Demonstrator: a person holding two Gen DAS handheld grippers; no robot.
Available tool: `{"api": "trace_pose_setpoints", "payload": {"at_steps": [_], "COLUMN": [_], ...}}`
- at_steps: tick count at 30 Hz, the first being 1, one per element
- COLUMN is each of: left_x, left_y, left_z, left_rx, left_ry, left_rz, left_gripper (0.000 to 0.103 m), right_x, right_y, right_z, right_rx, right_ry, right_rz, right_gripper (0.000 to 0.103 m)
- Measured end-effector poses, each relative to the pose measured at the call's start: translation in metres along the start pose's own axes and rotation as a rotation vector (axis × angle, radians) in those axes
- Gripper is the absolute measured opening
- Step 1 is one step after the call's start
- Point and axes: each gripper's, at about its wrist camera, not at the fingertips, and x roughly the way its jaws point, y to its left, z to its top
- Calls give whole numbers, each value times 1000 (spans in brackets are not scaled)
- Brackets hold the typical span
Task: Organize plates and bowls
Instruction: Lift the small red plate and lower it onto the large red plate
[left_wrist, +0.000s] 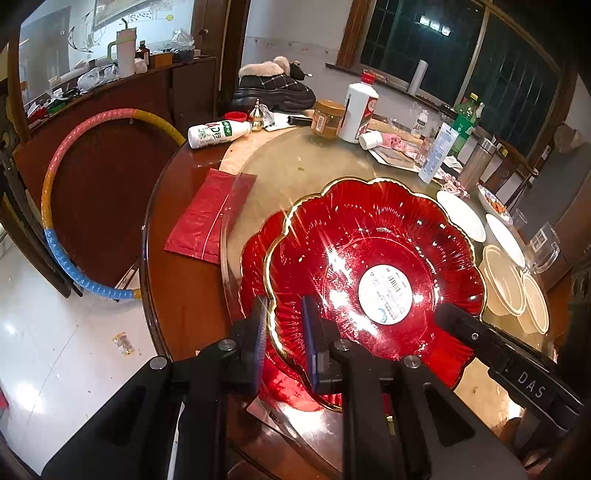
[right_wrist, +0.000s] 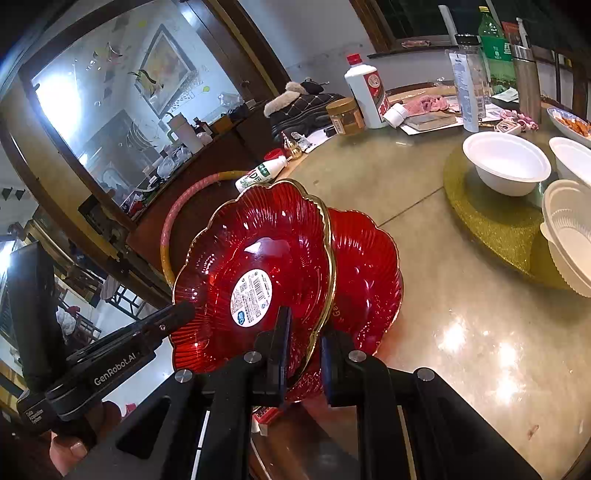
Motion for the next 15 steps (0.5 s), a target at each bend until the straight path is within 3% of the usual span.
{"api": "trace_pose_setpoints", "payload": {"at_steps": [15], "left_x": [25], "left_y": [-3], "left_z": [1], "left_rx": [4], "left_ry": [42], "left_rz": [11], "left_gripper": [15], "right_x": [14], "right_y": [-9], "right_z": [1], "right_rx": [15], "right_ry": [24], "right_rz": [-23], "right_gripper": [14]}}
